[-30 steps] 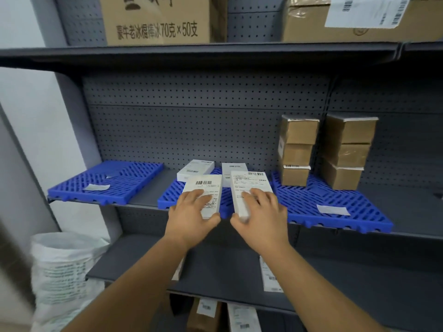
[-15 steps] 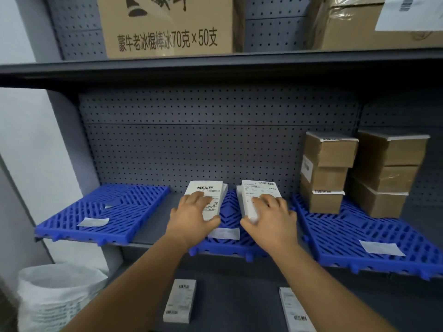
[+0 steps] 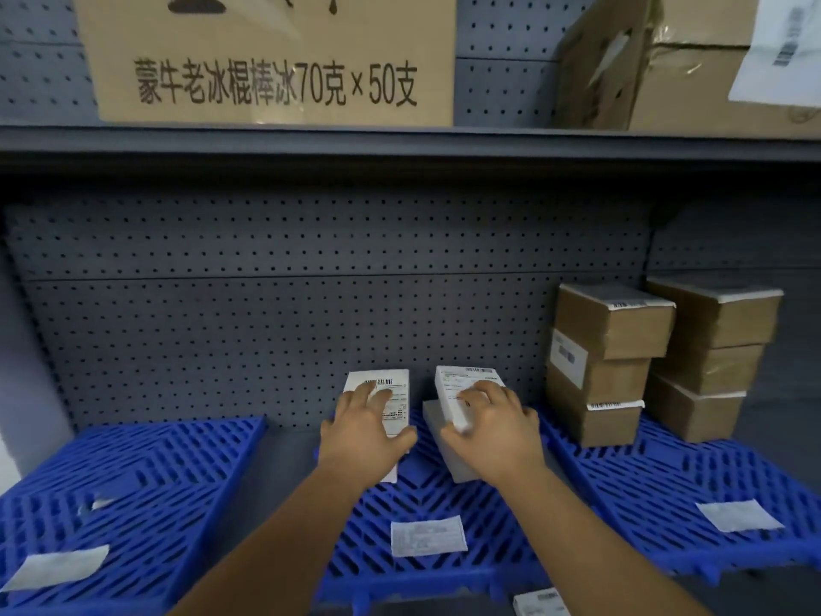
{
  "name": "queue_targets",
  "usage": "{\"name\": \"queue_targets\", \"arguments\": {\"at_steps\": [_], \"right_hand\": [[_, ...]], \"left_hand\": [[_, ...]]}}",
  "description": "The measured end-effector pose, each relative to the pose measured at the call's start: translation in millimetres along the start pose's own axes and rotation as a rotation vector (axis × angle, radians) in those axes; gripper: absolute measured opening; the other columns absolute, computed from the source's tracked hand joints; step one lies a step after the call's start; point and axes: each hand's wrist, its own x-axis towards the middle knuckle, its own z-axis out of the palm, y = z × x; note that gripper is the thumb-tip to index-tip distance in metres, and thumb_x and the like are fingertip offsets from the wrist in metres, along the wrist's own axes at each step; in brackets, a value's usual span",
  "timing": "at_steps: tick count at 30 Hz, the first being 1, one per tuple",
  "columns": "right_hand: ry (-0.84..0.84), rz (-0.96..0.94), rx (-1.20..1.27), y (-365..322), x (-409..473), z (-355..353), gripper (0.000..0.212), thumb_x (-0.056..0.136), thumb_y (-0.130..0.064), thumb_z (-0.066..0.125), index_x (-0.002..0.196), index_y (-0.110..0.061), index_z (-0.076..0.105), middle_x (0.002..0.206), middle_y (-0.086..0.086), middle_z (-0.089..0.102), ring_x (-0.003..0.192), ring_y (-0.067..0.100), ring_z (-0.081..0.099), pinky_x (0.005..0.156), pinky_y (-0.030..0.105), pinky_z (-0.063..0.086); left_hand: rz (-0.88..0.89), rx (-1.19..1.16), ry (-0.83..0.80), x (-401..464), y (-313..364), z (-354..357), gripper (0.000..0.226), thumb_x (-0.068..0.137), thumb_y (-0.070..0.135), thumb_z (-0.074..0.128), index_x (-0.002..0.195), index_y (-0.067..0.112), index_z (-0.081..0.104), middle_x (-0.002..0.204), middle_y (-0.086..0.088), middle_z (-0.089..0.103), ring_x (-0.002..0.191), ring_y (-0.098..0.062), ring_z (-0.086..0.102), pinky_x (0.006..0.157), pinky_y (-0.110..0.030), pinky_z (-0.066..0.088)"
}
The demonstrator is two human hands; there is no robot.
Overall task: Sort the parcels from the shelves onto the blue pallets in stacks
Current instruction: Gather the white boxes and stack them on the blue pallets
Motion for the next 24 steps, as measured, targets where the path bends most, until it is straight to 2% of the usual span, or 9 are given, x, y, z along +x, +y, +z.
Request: {"name": "queue_targets", "arguments": {"at_steps": [3, 5, 8, 12, 15, 21, 24], "right_hand": [[0.034, 0.012, -0.036, -2.9, 7.8, 6.9, 0.073, 0.077, -0.076, 0.031, 0.134, -0.036, 0.050, 0.145, -0.010, 0.037, 0.138, 0.014, 0.027, 0.111, 0.063, 0.009], [0.077, 0.011, -0.021, -4.2, 6.5, 8.7, 0.081, 0.073, -0.079, 0.019, 0.134, -0.035, 0.050, 0.144, -0.011, 0.039, 0.137, 0.014, 0.028, 0.112, 0.063, 0.007], [0.100, -0.015, -0.022, -6.0, -2.8, 6.1, 0.081, 0.075, -0.076, 0.016, 0.134, -0.033, 0.050, 0.144, -0.009, 0.040, 0.135, 0.015, 0.030, 0.114, 0.058, 0.015], [0.113, -0.030, -0.004, -9.3, -23.4, 1.7, 0.067, 0.084, -0.068, 0.034, 0.134, -0.028, 0.052, 0.145, -0.006, 0.042, 0.135, 0.018, 0.033, 0.113, 0.053, 0.022], [0.094, -0.053, -0.004, -11.2, -47.7, -5.3, 0.076, 0.078, -0.071, 0.024, 0.133, -0.027, 0.053, 0.144, -0.005, 0.044, 0.134, 0.018, 0.035, 0.111, 0.047, 0.028], [0.055, -0.124, 0.076, 3.3, -123.7, -6.3, 0.072, 0.079, -0.065, 0.029, 0.129, -0.022, 0.058, 0.136, -0.002, 0.051, 0.127, 0.022, 0.044, 0.100, 0.042, 0.039], [0.067, -0.149, 0.096, 14.1, -161.3, -4.8, 0.064, 0.081, -0.060, 0.037, 0.123, -0.019, 0.062, 0.127, -0.001, 0.059, 0.118, 0.024, 0.051, 0.092, 0.042, 0.044]], "left_hand": [[-0.016, 0.027, 0.052, 12.6, -5.1, 5.9, 0.082, 0.078, 0.076, 0.040, 0.146, 0.033, 0.021, 0.152, 0.008, 0.020, 0.139, -0.017, 0.016, 0.108, -0.050, 0.026], [-0.013, 0.025, 0.096, 14.8, -7.9, 7.8, 0.082, 0.078, 0.077, 0.035, 0.145, 0.031, 0.023, 0.151, 0.008, 0.022, 0.139, -0.017, 0.016, 0.108, -0.049, 0.025], [0.038, 0.042, 0.145, 9.2, -10.7, 4.7, 0.074, 0.083, 0.073, 0.035, 0.144, 0.030, 0.029, 0.150, 0.008, 0.026, 0.138, -0.016, 0.018, 0.109, -0.051, 0.023], [0.102, 0.046, 0.137, -17.5, -12.6, -5.2, 0.067, 0.087, 0.068, 0.035, 0.143, 0.030, 0.032, 0.152, 0.009, 0.023, 0.139, -0.014, 0.017, 0.112, -0.049, 0.017], [0.137, -0.005, 0.099, -49.2, -11.0, -10.1, 0.065, 0.088, 0.066, 0.036, 0.144, 0.033, 0.032, 0.154, 0.011, 0.020, 0.141, -0.012, 0.014, 0.115, -0.046, 0.012], [0.201, -0.084, 0.079, -133.0, 0.5, -2.8, 0.074, 0.078, 0.073, 0.026, 0.140, 0.035, 0.038, 0.150, 0.012, 0.029, 0.139, -0.008, 0.020, 0.115, -0.040, 0.013], [0.239, -0.094, 0.083, -175.5, 7.3, 4.5, 0.071, 0.079, 0.071, 0.028, 0.138, 0.033, 0.043, 0.146, 0.012, 0.036, 0.136, -0.009, 0.027, 0.113, -0.039, 0.017]]}}
